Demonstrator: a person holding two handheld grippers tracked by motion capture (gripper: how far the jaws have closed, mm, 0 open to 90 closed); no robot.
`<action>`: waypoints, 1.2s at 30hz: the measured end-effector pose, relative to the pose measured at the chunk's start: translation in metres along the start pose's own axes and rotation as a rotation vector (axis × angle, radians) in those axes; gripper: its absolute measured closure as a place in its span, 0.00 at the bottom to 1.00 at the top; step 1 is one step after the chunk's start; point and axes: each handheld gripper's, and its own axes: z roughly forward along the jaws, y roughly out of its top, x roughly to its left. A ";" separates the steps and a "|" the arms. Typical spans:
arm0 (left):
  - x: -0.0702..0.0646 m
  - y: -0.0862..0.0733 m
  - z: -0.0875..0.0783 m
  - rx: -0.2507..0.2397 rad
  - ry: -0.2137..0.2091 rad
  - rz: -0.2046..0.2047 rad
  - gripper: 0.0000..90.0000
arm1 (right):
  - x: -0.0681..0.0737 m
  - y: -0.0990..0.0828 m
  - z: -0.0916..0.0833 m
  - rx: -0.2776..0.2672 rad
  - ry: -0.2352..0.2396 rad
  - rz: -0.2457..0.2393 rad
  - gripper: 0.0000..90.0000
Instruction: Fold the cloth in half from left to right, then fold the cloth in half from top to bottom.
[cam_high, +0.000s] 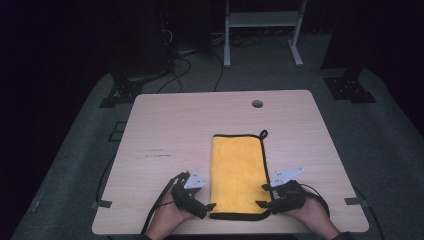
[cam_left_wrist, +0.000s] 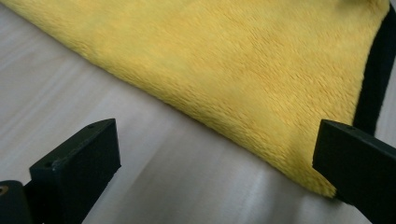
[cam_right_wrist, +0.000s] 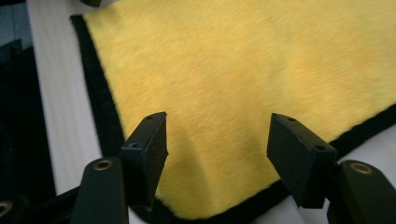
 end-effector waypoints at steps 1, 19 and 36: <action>0.003 0.001 0.000 -0.004 0.000 -0.009 0.00 | 0.000 0.000 0.000 0.000 0.000 0.000 0.41; 0.069 0.050 0.014 -0.054 0.002 -0.055 0.00 | -0.071 0.044 0.003 -0.082 -0.126 0.074 0.39; 0.128 0.076 0.041 -0.076 0.050 -0.119 0.14 | -0.144 0.062 0.025 -0.144 -0.211 0.186 0.41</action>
